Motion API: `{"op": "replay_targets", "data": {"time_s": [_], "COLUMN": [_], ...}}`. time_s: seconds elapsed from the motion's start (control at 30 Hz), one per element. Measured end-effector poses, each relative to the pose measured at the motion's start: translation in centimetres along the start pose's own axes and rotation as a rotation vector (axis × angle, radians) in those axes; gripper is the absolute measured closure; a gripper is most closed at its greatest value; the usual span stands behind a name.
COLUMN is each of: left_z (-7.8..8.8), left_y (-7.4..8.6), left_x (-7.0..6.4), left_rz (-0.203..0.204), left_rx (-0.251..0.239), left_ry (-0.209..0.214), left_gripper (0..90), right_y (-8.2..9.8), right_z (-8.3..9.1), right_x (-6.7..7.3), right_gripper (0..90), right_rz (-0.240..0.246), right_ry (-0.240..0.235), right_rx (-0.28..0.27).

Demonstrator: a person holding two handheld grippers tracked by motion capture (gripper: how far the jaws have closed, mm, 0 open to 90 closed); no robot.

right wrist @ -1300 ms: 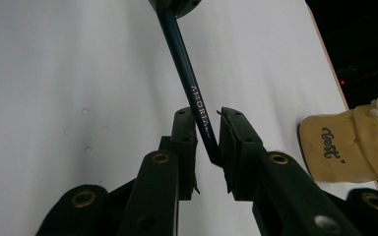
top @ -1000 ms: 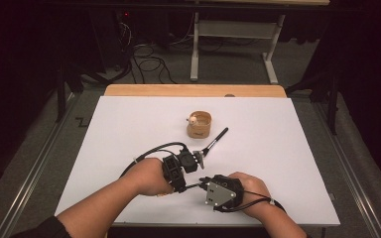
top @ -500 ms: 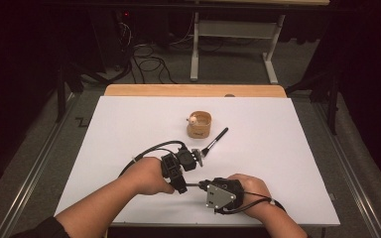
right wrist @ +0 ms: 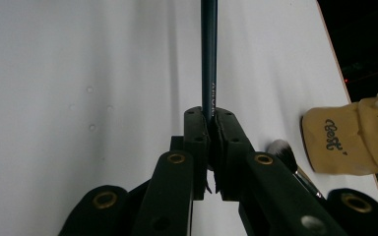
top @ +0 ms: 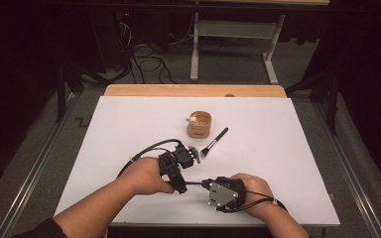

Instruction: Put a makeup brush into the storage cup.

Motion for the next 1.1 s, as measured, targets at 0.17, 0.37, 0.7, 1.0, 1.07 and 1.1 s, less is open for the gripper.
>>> {"op": "replay_targets", "data": {"time_s": [0.17,0.37,0.7,1.0,1.07,1.1], "left_z": [0.3,0.3,0.4,0.0,0.0,0.0], "left_y": [0.2,0.7,1.7,2.6,3.0,3.1], "left_x": [0.3,0.9,2.0,2.5,2.7,2.9], "left_rz": [0.026,0.062,0.14,0.17,0.179,0.184], "left_rx": [-0.02,-0.04,-0.058,-0.051,-0.051,-0.053], "left_ry": [-0.013,-0.019,-0.015,-0.012,-0.016,-0.017], "left_gripper": [26.9,18.6,16.4,16.5,16.5,16.5], "right_y": [0.3,0.4,1.2,1.6,1.7,1.7], "right_z": [0.0,-0.1,0.0,-0.2,-0.2,-0.1], "right_x": [-0.1,-0.1,-0.5,-0.6,-0.7,-0.6], "right_gripper": [87.0,87.0,87.0,86.9,87.0,87.0], "right_rz": [-0.008,-0.011,-0.022,-0.043,-0.039,-0.06], "right_ry": [-0.002,-0.003,0.006,-0.001,-0.001,0.003], "right_rx": [0.01,0.011,0.041,0.055,0.054,0.057]}}
Point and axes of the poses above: each handheld gripper's, and its own axes: z roughly backward along the jaws, y roughly out of its underside, x roughly to its left, the point moved 2 cm from there along -z, roughly forward along the jaws
